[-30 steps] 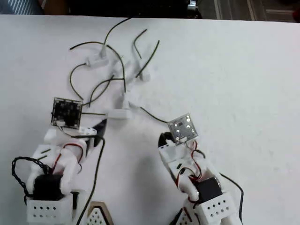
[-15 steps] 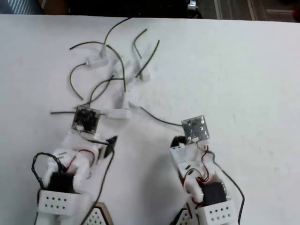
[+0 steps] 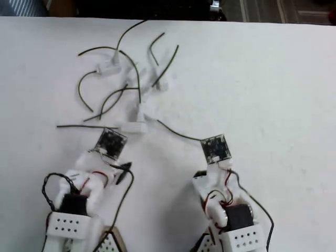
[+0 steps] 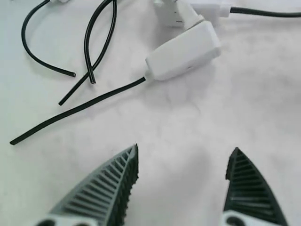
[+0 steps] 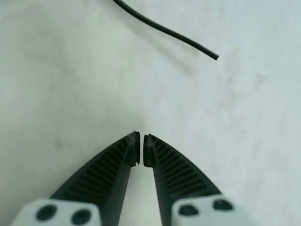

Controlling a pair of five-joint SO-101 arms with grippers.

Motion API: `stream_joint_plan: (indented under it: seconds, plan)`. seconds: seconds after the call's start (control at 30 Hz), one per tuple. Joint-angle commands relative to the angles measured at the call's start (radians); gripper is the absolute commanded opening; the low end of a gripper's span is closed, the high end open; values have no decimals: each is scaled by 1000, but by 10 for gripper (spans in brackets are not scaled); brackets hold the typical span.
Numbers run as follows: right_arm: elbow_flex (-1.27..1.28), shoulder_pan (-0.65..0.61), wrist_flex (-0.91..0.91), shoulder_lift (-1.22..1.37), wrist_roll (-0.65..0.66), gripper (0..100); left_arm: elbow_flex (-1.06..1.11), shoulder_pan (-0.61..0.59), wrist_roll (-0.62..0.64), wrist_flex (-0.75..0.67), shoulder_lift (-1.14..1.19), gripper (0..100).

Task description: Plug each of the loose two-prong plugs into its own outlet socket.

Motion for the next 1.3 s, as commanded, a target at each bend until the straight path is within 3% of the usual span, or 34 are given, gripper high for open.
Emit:
stream_joint_plan:
  seconds: [0.0, 0.57, 0.8, 0.9, 1.27]
  plan:
    - [8, 8, 18, -15, -6, 21, 0, 5, -12, 32, -10, 297]
    - [8, 8, 18, -15, -5, 19, 2, 4, -6, 44, -10, 290]
    - [8, 5, 18, -15, -5, 19, 2, 5, -8, 40, -10, 17]
    - [8, 5, 18, -15, -5, 19, 2, 4, -8, 46, -10, 60]
    - [8, 4, 18, -15, -5, 19, 2, 4, -12, 46, -10, 61]
